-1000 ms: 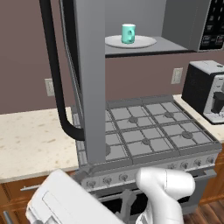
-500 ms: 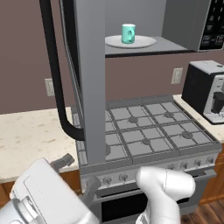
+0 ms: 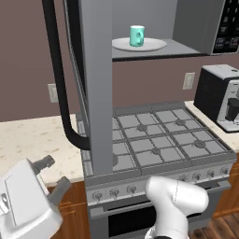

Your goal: Pick the mug from the counter and place it inside the microwave. Then close the microwave.

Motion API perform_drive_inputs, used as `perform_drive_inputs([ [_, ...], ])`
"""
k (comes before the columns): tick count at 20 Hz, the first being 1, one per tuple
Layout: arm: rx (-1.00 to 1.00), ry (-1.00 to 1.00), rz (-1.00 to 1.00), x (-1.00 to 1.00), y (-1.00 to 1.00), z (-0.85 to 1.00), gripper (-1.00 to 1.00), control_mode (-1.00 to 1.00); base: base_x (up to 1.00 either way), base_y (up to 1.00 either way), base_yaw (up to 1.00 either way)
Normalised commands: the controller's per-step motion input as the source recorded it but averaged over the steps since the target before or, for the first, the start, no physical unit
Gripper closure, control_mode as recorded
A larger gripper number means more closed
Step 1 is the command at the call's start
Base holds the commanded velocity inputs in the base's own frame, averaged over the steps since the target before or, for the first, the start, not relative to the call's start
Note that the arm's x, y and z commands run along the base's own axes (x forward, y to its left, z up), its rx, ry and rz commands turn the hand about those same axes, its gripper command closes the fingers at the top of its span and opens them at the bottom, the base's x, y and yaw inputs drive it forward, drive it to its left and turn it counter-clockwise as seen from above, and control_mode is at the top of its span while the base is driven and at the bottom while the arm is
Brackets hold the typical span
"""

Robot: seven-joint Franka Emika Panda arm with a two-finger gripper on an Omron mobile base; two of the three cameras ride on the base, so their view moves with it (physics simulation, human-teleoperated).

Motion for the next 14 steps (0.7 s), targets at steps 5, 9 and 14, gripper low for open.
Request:
perform_drive_inputs([
  [5,0.0,0.0,-0.07,0.37,0.4,-0.03,-1.0,-1.0,0.0,0.0,0.0],
  [9,0.0,0.0,-0.08,0.24,0.15,0.0,-1.0,-1.0,0.0,0.0,0.0],
  [14,0.0,0.0,-0.1,0.01,-0.09,0.0,-1.0,-1.0,0.0,0.0,0.0],
])
